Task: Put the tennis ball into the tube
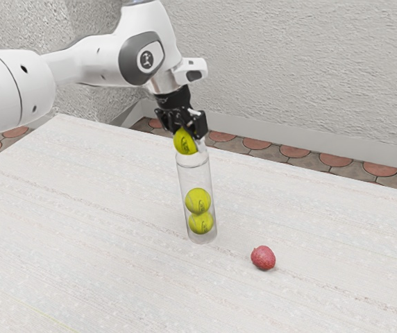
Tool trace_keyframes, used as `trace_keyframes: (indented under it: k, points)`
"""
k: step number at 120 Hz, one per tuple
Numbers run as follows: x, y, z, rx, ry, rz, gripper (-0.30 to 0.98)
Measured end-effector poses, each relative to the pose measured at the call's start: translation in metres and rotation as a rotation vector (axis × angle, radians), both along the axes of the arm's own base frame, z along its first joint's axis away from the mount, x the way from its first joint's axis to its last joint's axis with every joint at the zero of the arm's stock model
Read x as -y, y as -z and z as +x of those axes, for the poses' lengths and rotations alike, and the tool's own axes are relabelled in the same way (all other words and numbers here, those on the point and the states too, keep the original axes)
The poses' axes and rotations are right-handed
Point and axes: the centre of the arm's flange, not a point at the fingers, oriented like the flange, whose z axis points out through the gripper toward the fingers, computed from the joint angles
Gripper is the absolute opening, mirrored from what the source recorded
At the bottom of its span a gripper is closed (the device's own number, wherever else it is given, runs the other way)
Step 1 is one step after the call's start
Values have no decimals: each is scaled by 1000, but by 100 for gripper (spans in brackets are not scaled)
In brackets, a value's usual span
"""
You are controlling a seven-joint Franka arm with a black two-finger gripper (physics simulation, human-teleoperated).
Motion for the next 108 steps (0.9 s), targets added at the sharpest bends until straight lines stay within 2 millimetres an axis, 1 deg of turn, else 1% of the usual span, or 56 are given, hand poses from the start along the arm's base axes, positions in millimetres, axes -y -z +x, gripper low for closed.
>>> trace_keyframes:
  k: [10,24,36,45,69,78,87,104,108]
  points:
    - [-7,2,6,3,-15,4,31]
    - [-6,1,8,7,-19,5,31]
    - [1,-3,2,8,-9,-1,31]
    - [6,-1,-4,-5,-1,-3,31]
    - [0,-2,-8,-11,-13,-5,31]
    - [0,-2,-7,-10,-14,-7,42]
    - [1,-3,-7,-7,-12,-7,49]
    - [1,-3,-7,-7,-10,-5,58]
    - [0,-7,-10,-5,-8,-3,59]
